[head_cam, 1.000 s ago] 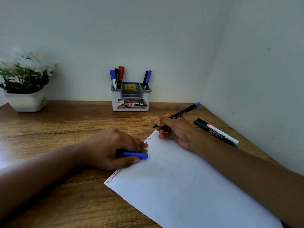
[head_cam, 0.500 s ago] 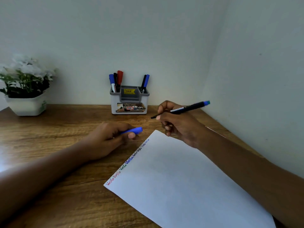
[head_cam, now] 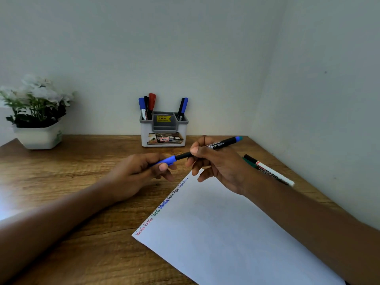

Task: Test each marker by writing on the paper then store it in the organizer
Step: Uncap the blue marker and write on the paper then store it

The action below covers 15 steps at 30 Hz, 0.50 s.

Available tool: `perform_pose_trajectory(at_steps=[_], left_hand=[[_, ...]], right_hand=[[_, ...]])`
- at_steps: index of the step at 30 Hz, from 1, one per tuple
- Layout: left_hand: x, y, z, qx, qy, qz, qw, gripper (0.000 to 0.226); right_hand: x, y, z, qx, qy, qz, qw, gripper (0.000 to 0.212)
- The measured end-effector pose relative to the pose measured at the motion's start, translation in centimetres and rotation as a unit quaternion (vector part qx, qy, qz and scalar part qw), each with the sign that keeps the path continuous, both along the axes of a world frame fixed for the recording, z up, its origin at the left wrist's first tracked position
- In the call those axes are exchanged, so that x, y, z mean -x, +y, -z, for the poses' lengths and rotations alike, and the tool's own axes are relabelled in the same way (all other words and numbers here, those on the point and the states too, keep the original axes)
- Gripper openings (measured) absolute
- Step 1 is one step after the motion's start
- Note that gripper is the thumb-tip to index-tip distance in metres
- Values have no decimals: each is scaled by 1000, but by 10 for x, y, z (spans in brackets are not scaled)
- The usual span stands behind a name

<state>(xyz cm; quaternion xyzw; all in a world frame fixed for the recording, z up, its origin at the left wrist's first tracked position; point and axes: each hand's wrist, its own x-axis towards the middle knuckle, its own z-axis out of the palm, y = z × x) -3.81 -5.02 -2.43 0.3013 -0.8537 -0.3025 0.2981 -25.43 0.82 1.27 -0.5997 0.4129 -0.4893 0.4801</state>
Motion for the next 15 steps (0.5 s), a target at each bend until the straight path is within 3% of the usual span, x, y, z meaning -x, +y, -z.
perform_pose_trajectory(at_steps=[7, 11, 15], left_hand=[[18, 16, -6, -41, 50, 29, 997, 28], [28, 25, -21, -175, 123, 13, 977, 38], [31, 32, -28, -236, 128, 38, 963, 40]], right_hand=[[-10, -2, 2, 44, 47, 30, 997, 17], [-12, -1, -3, 25, 25, 39, 999, 22], [-10, 5, -11, 33, 40, 36, 998, 21]])
